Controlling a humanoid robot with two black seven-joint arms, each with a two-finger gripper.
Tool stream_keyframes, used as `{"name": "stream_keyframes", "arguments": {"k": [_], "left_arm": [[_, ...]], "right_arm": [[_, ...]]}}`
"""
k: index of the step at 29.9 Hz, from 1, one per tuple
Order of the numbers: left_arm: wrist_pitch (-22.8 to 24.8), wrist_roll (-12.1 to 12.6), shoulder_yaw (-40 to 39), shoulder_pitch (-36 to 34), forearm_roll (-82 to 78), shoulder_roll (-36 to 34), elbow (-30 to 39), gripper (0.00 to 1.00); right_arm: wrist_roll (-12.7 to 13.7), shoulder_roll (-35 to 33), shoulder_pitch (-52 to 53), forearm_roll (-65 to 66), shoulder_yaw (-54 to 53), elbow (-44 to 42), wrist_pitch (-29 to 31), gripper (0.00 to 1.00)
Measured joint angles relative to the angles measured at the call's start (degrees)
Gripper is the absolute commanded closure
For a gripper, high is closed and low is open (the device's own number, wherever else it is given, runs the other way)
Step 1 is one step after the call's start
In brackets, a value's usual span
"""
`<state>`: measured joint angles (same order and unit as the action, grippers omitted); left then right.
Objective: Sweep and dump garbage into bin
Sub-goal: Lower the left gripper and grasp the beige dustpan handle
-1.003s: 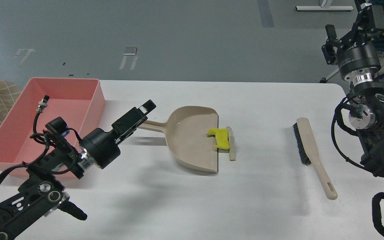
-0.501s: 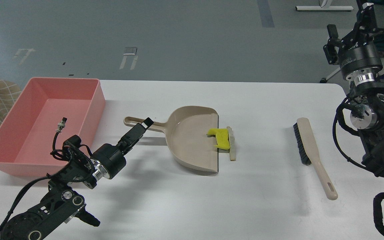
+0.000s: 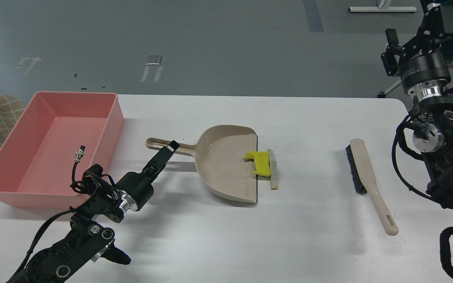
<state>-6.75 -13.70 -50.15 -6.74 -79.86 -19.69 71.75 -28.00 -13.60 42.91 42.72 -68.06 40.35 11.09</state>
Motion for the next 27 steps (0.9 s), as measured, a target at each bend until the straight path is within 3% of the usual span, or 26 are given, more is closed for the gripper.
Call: {"name": "stream_keyframes", "arguments": {"k": [17, 20, 22, 26, 27], "left_arm": [[-0.9, 1.2, 0.0, -4.6, 0.6, 4.2, -6.1, 0.24], [-1.0, 1.3, 0.0, -4.8, 0.8, 4.3, -6.1, 0.35], [-1.0, 1.3, 0.0, -4.8, 0.8, 4.3, -6.1, 0.52], [-1.0, 1.4, 0.0, -4.9, 0.9, 4.2, -6.1, 0.71], [-1.0, 1.5, 0.0, -4.9, 0.9, 4.2, -6.1, 0.81]], "right_arm": [[0.0, -0.1, 0.0, 0.0, 0.0, 0.0, -0.1, 0.0], [0.0, -0.1, 0.0, 0.0, 0.0, 0.0, -0.1, 0.0], [0.0, -0.1, 0.0, 0.0, 0.0, 0.0, -0.1, 0.0], [0.0, -0.1, 0.0, 0.0, 0.0, 0.0, -0.1, 0.0], [0.0, -0.1, 0.0, 0.0, 0.0, 0.0, -0.1, 0.0]]}}
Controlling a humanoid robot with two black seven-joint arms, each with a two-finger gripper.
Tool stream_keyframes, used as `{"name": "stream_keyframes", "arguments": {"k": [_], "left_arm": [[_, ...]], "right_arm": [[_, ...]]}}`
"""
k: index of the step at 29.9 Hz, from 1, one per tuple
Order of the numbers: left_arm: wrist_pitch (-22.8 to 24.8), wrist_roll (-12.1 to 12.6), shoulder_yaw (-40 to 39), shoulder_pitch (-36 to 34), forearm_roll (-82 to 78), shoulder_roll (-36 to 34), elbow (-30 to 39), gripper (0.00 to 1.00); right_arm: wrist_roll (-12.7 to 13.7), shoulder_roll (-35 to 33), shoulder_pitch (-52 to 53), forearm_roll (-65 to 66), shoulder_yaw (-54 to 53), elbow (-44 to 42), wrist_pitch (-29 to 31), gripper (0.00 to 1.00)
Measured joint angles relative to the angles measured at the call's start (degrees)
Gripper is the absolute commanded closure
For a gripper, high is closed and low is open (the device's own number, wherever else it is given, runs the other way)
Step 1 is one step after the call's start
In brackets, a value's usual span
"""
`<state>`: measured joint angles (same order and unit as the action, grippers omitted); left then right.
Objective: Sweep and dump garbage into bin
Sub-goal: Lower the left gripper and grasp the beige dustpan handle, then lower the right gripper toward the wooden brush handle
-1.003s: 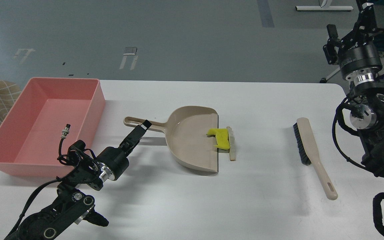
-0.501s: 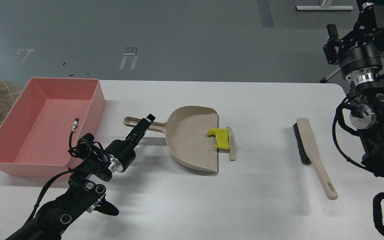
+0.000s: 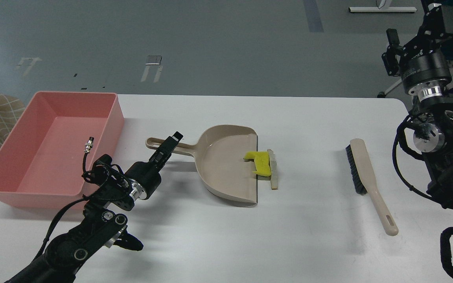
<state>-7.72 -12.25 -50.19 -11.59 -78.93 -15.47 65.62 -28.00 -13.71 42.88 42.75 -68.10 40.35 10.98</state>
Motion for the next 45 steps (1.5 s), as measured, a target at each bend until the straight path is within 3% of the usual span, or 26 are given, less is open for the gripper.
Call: {"name": "stream_keyframes", "arguments": {"k": [3, 18, 24, 30, 39, 45], "left_arm": [[0.0, 0.4, 0.0, 0.0, 0.0, 0.0, 0.0, 1.0], [0.1, 1.1, -0.1, -0.1, 0.6, 0.0, 0.4, 1.0], [0.1, 1.2, -0.1, -0.9, 5.8, 0.0, 1.0, 1.0], [0.0, 1.1, -0.1, -1.5, 7.4, -0.2, 1.0, 1.0], [0.0, 1.0, -0.1, -1.6, 7.4, -0.1, 1.0, 1.0], [0.0, 0.7, -0.1, -1.6, 7.2, 0.0, 1.0, 1.0]], "right_arm": [[0.0, 0.0, 0.0, 0.0, 0.0, 0.0, 0.0, 0.0], [0.0, -0.4, 0.0, 0.0, 0.0, 0.0, -0.2, 0.0], [0.1, -4.7, 1.0, 0.0, 0.9, 0.6, -0.2, 0.0], [1.6, -18.1, 2.6, 0.0, 14.1, 7.0, 0.4, 0.0], [4.5, -50.2, -2.6, 0.0, 33.5, 32.4, 6.6, 0.0], [4.7, -65.3, -4.1, 0.6, 44.6, 43.0, 7.3, 0.0]]}}
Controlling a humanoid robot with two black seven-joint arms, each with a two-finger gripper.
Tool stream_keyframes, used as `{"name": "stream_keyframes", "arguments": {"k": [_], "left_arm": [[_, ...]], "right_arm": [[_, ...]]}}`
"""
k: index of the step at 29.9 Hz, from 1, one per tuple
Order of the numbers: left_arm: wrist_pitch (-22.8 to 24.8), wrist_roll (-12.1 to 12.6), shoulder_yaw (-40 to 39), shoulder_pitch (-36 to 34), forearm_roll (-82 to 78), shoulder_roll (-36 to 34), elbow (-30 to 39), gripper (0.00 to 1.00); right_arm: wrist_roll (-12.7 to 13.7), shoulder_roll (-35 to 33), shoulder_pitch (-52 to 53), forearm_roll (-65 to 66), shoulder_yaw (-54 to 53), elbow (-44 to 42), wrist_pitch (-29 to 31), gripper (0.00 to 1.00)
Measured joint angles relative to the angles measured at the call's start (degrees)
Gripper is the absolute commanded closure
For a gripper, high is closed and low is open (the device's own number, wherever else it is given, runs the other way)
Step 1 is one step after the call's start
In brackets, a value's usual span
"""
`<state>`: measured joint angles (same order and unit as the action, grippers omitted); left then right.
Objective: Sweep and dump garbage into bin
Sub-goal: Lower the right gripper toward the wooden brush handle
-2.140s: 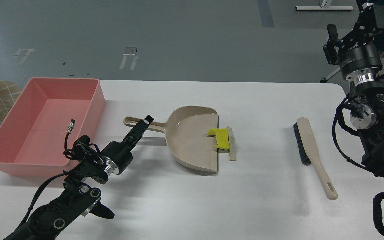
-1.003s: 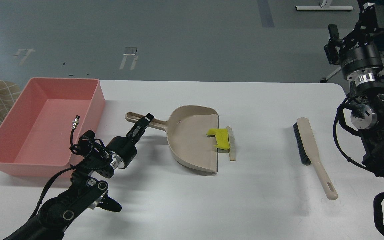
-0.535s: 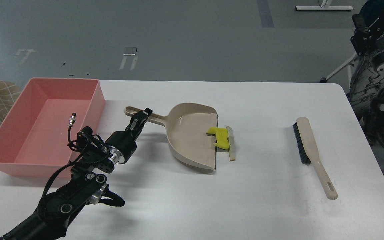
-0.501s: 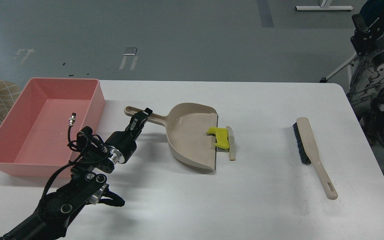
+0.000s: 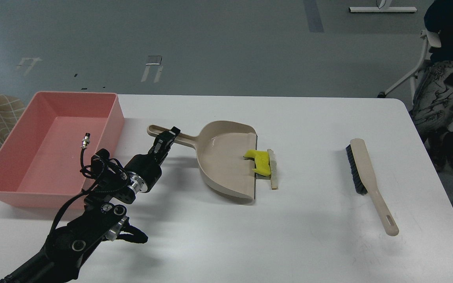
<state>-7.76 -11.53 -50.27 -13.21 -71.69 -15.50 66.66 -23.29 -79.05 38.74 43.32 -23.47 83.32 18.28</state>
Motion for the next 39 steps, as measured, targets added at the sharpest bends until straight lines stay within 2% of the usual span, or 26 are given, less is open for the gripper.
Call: {"name": "stream_keyframes", "arguments": {"k": [5, 10, 19, 26, 35, 39], "left_arm": [[0.0, -0.5, 0.0, 0.0, -0.1, 0.0, 0.0, 1.0], [0.0, -0.7, 0.0, 0.0, -0.2, 0.1, 0.2, 1.0], [0.0, -0.8, 0.0, -0.5, -0.3, 0.0, 2.4, 1.0], [0.1, -0.8, 0.0, -1.0, -0.3, 0.0, 2.6, 1.0], [0.1, -0.8, 0.1, -0.7, -0.2, 0.0, 2.6, 1.0], [0.1, -1.3, 0.1, -0.5, -0.2, -0.4, 2.5, 1.0]], "right_arm": [[0.8, -5.3, -2.1, 4.6, 8.6, 4.3, 0.0, 0.0], [2.1, -5.3, -4.2, 10.3, 11.9, 4.6, -1.1, 0.02], [5.0, 0.4, -4.7, 11.5, 12.7, 5.6, -4.1, 0.08], [9.2, 6.7, -4.8, 13.7, 12.9, 5.3, -5.5, 0.21], [13.2, 12.1, -4.9, 15.1, 13.2, 4.9, -6.7, 0.22], [14.0, 13.4, -5.0, 15.1, 13.2, 4.9, -6.9, 0.22]]}}
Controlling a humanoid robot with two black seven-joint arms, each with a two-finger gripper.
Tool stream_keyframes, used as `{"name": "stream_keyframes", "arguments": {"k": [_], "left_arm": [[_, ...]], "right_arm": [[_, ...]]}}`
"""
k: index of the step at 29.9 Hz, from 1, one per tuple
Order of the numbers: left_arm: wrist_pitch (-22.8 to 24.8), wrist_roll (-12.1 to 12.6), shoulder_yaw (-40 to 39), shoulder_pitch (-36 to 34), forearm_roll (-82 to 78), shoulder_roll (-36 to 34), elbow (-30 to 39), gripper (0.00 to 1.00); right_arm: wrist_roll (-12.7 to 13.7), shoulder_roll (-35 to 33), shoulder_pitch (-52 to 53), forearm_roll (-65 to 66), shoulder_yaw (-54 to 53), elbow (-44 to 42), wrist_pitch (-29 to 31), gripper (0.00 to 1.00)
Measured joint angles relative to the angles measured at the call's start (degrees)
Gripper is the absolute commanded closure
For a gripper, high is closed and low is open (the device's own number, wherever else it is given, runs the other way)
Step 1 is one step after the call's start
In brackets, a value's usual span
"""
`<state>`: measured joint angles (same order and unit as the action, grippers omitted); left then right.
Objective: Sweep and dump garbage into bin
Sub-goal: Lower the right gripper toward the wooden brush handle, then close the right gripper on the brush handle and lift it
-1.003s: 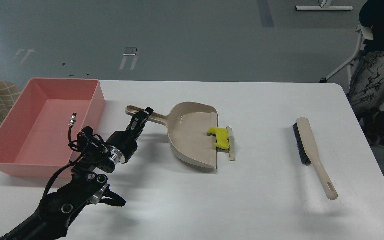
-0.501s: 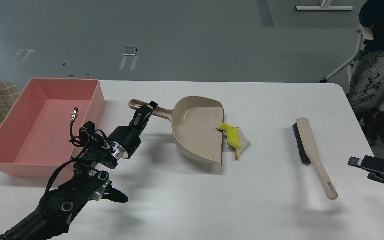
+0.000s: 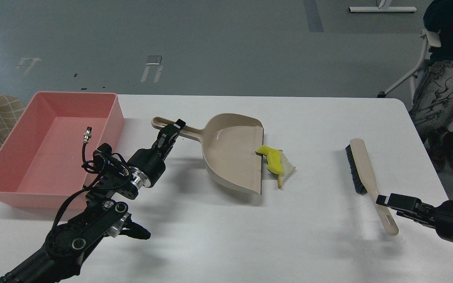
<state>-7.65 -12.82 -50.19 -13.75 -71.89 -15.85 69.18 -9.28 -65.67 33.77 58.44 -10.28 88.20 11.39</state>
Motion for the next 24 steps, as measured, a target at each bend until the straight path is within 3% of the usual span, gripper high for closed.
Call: {"name": "stream_keyframes", "arguments": {"k": [10, 19, 24], "left_arm": [[0.0, -0.8, 0.1, 0.3, 0.0, -0.6, -0.2, 1.0], [0.0, -1.0, 0.1, 0.6, 0.1, -0.6, -0.3, 1.0], [0.0, -1.1, 0.1, 0.6, 0.0, -0.6, -0.3, 1.0]], "right_arm": [[2.0, 2.9, -0.1, 0.0, 0.0, -0.1, -1.2, 0.22], [2.6, 5.2, -0.9, 0.0, 0.0, -0.1, -2.9, 0.46], [2.6, 5.2, -0.8, -0.1, 0.0, 0.1, -3.0, 0.45]]}}
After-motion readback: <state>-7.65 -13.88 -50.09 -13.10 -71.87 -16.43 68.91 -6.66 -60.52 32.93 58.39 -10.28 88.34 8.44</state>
